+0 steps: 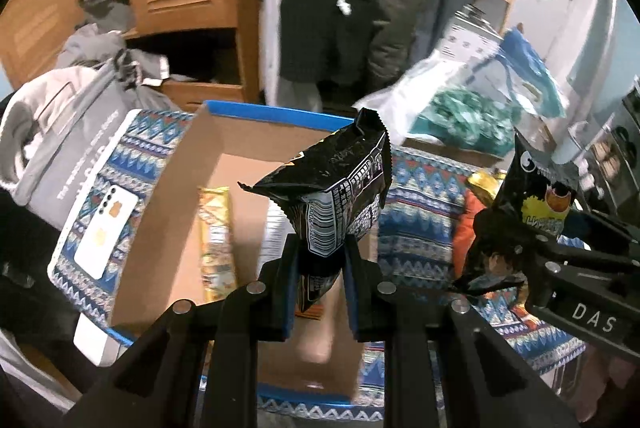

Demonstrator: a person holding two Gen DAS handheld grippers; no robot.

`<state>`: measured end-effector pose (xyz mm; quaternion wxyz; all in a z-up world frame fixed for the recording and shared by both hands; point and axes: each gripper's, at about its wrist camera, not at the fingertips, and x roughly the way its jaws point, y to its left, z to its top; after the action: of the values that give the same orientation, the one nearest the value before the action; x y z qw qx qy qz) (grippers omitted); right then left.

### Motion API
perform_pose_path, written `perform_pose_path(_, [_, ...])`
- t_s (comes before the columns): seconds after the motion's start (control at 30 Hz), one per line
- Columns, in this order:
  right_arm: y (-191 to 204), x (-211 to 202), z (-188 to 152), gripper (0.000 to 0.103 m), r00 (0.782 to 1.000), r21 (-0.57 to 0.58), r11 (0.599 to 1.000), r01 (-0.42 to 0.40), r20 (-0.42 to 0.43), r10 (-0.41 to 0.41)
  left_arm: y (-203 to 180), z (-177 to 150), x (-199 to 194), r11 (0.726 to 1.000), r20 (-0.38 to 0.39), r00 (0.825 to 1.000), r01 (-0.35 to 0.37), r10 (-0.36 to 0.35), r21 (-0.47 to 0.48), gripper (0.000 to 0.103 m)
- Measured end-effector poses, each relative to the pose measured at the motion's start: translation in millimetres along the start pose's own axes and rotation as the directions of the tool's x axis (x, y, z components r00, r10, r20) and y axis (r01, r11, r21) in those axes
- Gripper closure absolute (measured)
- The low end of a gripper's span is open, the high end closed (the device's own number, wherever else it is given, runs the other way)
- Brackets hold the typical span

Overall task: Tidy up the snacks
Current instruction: 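Carry the black bag into the box and open the right tool while the left tool carries its bag, then lower the black-and-white bag into the box and open the left tool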

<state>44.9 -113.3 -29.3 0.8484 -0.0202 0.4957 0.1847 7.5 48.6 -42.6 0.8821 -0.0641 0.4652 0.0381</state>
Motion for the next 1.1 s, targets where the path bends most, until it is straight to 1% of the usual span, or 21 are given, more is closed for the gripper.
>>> perform_pose_path(0.17, [28,19,10,0.037,0.999,-0.015,0.999,-0.045,-0.030,0.044,28,0,4,0.999,-0.002,1.000,-0.029,0.029,-0.044,0.083])
perform_pose_path(0.23, [38,26,12,0.037,0.997,-0.023,0.998,-0.060,-0.042,0.059,37,-1,7,0.997,-0.005,0.998,-0.055,0.055,-0.051,0.083])
perform_pose_path(0.37, [61,46,16,0.037,0.992,-0.034,0.995,-0.092,-0.084,0.089,57,-6,16,0.993,-0.032,0.996,-0.080,0.077,-0.083,0.083])
perform_pose_path(0.5, [79,62,17,0.037,0.988,-0.052,0.993,-0.105,-0.115,0.098,75,-10,26,0.988,-0.063,0.993,-0.106,0.100,-0.111,0.083])
perform_pose_path(0.77, [99,84,17,0.036,0.979,-0.065,0.990,-0.124,-0.172,0.111,98,-16,38,0.980,-0.107,0.989,-0.123,0.107,-0.158,0.083])
perform_pose_path(0.83, [102,87,17,0.033,0.976,-0.065,0.989,-0.130,-0.182,0.116,101,-16,39,0.978,-0.112,0.988,-0.126,0.108,-0.167,0.082])
perform_pose_path(0.87, [103,89,17,0.031,0.974,-0.064,0.989,-0.132,-0.191,0.118,102,-16,39,0.977,-0.115,0.987,-0.131,0.112,-0.169,0.081])
perform_pose_path(0.9, [104,90,17,0.025,0.974,-0.063,0.989,-0.132,-0.193,0.118,103,-16,40,0.975,-0.118,0.986,-0.141,0.122,-0.171,0.075])
perform_pose_path(0.93, [104,91,17,0.023,0.975,-0.064,0.990,-0.125,-0.193,0.110,104,-17,39,0.974,-0.117,0.985,-0.147,0.128,-0.173,0.069])
perform_pose_path(1.03, [103,91,18,0.023,0.979,-0.070,0.993,-0.097,-0.184,0.083,107,-17,38,0.969,-0.110,0.982,-0.171,0.153,-0.178,0.055])
perform_pose_path(1.1, [98,90,19,0.023,0.980,-0.059,0.994,-0.091,-0.181,0.079,109,-17,38,0.967,-0.109,0.981,-0.177,0.159,-0.185,0.054])
